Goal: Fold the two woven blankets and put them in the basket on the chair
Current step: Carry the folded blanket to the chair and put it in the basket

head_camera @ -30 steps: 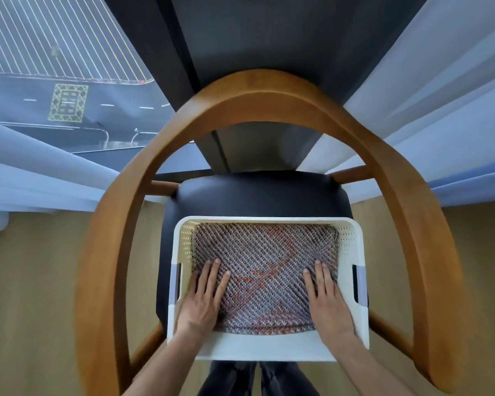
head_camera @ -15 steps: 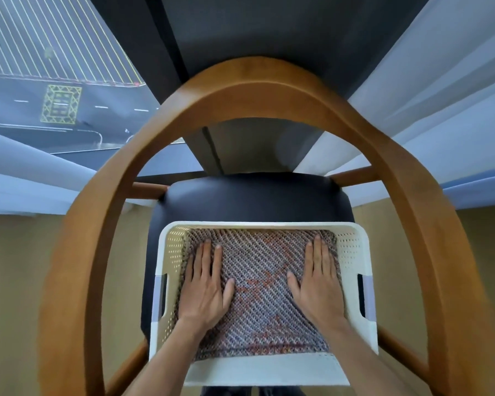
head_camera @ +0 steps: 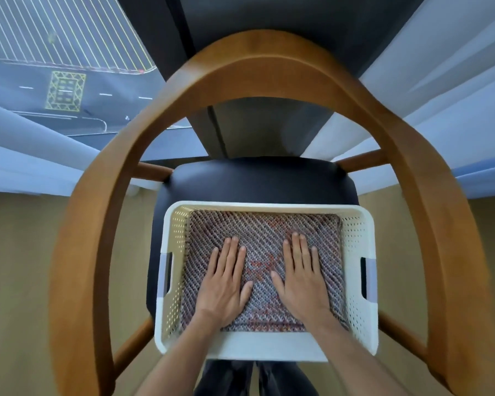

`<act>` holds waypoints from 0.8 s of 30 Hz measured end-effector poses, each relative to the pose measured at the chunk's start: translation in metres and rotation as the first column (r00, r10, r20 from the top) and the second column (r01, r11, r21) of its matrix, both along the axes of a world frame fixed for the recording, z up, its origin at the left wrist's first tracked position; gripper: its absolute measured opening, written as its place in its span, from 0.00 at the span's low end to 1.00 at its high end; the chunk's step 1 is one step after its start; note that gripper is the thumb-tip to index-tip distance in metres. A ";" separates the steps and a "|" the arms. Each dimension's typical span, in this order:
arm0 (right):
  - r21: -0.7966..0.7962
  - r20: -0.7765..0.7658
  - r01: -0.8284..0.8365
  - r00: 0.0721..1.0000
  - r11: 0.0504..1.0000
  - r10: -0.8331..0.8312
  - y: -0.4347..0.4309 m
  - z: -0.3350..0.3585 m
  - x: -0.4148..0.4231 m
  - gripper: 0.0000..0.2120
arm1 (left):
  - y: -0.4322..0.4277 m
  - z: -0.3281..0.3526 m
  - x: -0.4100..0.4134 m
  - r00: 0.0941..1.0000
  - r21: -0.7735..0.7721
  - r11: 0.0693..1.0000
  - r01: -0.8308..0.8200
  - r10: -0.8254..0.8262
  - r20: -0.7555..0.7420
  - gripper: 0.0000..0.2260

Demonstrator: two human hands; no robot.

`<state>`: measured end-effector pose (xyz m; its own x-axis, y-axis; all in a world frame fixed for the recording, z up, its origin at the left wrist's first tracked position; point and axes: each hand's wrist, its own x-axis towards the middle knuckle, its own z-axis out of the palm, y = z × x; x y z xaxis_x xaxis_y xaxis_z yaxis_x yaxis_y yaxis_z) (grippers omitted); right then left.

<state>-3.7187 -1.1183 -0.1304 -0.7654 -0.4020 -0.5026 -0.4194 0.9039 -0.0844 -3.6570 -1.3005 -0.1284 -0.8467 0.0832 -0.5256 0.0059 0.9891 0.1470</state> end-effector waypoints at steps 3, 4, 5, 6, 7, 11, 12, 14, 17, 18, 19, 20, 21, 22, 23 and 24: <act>0.020 0.067 0.030 0.997 0.999 -0.031 -0.005 0.027 -0.006 0.36 | 0.002 0.034 -0.010 0.995 -0.001 0.998 -0.066 0.066 0.077 0.32; 0.022 0.084 0.025 0.996 0.999 -0.027 -0.005 0.040 -0.009 0.37 | 0.004 0.047 -0.015 0.990 0.013 0.995 -0.101 0.099 0.098 0.31; 0.012 0.108 0.027 0.994 1.000 -0.028 -0.004 0.055 -0.011 0.38 | 0.006 0.064 -0.020 0.978 0.034 0.987 -0.154 0.148 0.148 0.30; -0.005 0.132 0.048 0.990 0.999 -0.047 -0.003 0.071 -0.012 0.38 | 0.009 0.082 -0.024 0.964 0.044 0.979 -0.199 0.188 0.190 0.30; -0.026 0.137 0.072 0.988 0.997 -0.068 -0.002 0.088 -0.013 0.35 | 0.012 0.101 -0.028 0.955 0.041 0.973 -0.229 0.216 0.203 0.29; -0.087 0.163 0.158 0.976 0.984 -0.142 0.001 0.163 -0.020 0.30 | 0.022 0.172 -0.040 0.940 0.054 0.953 -0.299 0.284 0.190 0.29; -0.109 0.146 0.174 0.977 0.979 -0.158 0.003 0.178 -0.024 0.30 | 0.025 0.188 -0.045 0.941 0.052 0.951 -0.304 0.291 0.174 0.29; -0.154 0.110 0.198 0.977 0.968 -0.182 0.006 0.208 -0.033 0.30 | 0.031 0.218 -0.055 0.941 0.070 0.945 -0.321 0.310 0.137 0.29; -0.177 0.010 0.176 0.984 0.968 -0.177 0.014 0.245 -0.048 0.29 | 0.042 0.256 -0.069 0.949 0.088 0.946 -0.312 0.307 0.067 0.29; -0.190 -0.010 0.181 0.982 0.965 -0.187 0.016 0.256 -0.053 0.29 | 0.045 0.266 -0.074 0.952 0.093 0.948 -0.305 0.303 0.039 0.28; -0.203 -0.023 0.197 0.978 0.959 -0.205 0.019 0.267 -0.058 0.28 | 0.048 0.277 -0.079 0.955 0.095 0.951 -0.295 0.296 0.009 0.28; -0.207 -0.032 0.212 0.974 0.955 -0.224 0.022 0.276 -0.062 0.28 | 0.051 0.287 -0.084 0.958 0.095 0.954 -0.284 0.287 -0.017 0.27; -0.205 -0.046 0.221 0.971 0.954 -0.235 0.026 0.285 -0.066 0.28 | 0.053 0.295 -0.088 0.960 0.096 0.957 -0.272 0.277 -0.038 0.27; -0.198 -0.061 0.225 0.969 0.954 -0.241 0.029 0.292 -0.068 0.28 | 0.054 0.303 -0.092 0.961 0.101 0.959 -0.264 0.270 -0.054 0.26; -0.193 -0.075 0.231 0.966 0.953 -0.249 0.032 0.300 -0.069 0.28 | 0.055 0.310 -0.096 0.961 0.111 0.959 -0.259 0.267 -0.067 0.25; -0.190 -0.086 0.244 0.961 0.951 -0.264 0.035 0.307 -0.070 0.28 | 0.055 0.317 -0.099 0.960 0.124 0.959 -0.256 0.267 -0.081 0.24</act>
<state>-3.7883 -1.0835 0.1762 -0.8999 -0.2615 -0.3490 -0.1933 0.9565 -0.2183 -3.7559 -1.2450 0.1883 -0.8925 -0.0950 -0.4409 -0.2317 0.9353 0.2675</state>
